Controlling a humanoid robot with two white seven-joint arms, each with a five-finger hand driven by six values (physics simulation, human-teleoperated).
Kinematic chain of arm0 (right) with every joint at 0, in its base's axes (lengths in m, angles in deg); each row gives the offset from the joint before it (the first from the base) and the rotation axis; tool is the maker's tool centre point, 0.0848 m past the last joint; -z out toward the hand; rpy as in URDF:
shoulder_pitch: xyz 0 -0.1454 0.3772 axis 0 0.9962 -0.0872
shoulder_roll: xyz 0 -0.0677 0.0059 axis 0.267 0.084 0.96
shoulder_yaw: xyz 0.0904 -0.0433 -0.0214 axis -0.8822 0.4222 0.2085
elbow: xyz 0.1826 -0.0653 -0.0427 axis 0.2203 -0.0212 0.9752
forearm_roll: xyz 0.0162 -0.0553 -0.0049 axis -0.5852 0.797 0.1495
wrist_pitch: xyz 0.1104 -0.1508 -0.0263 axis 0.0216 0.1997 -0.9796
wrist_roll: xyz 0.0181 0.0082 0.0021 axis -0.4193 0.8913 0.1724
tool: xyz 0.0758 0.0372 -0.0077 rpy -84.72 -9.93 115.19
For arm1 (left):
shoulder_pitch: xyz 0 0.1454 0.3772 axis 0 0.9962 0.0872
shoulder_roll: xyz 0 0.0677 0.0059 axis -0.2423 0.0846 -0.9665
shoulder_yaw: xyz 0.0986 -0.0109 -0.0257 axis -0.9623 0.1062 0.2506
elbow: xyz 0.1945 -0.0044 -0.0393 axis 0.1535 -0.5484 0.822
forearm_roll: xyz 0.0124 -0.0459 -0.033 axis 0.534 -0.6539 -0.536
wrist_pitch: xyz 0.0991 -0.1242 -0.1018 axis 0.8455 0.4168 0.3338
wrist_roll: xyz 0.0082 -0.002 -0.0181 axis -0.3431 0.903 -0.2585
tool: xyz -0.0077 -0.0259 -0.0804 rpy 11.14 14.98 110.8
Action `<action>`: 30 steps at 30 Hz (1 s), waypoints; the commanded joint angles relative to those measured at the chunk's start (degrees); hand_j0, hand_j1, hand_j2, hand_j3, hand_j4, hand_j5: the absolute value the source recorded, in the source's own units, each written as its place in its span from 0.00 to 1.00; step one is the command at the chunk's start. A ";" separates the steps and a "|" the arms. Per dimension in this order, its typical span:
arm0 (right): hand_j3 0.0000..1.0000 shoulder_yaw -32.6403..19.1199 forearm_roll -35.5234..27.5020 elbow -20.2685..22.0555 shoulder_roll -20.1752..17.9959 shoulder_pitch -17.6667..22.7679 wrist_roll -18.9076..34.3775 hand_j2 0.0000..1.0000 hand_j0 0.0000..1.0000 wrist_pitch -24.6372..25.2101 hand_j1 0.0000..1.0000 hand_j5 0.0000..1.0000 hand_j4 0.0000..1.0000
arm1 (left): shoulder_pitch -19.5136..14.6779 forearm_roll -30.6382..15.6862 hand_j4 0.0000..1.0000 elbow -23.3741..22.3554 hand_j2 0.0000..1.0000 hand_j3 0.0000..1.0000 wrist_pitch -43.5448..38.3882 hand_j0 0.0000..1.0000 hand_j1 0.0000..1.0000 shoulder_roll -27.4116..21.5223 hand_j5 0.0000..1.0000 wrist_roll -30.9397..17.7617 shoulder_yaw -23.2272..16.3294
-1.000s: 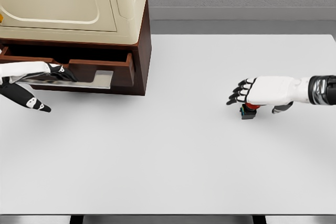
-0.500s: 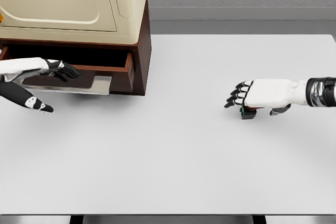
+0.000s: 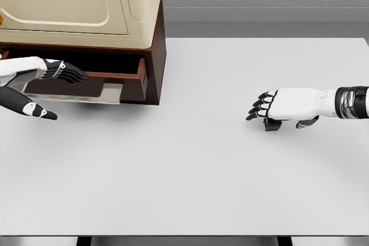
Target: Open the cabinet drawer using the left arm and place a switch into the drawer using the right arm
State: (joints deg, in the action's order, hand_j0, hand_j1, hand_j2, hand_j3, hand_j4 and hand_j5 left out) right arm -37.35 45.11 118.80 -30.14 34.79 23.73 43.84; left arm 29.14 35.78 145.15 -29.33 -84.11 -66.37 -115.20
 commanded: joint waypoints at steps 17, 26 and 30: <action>1.00 0.15 -0.22 -0.40 -0.01 0.00 -0.02 1.00 1.00 0.13 1.00 1.00 1.00 | -0.01 -3.80 0.86 -0.01 0.86 0.86 2.91 0.86 0.86 -3.11 0.86 0.01 0.35; 0.82 0.06 -0.31 -0.75 -0.01 0.00 -0.02 0.82 0.82 0.13 0.82 0.82 0.82 | -0.01 -6.97 0.88 -0.01 0.88 0.88 6.16 0.88 0.88 -8.73 0.88 0.01 0.70; 0.82 -0.12 -0.31 -0.66 -0.01 -0.09 -0.02 0.82 0.82 0.13 0.82 0.82 0.82 | -0.01 -6.88 0.97 -0.01 0.97 0.97 7.74 0.97 0.97 -11.54 0.97 0.01 0.61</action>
State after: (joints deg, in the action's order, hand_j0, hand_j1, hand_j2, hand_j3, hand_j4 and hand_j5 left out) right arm -37.38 45.03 118.09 -30.09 34.70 23.73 43.84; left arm 29.22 29.36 145.13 -22.35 -94.22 -66.37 -114.67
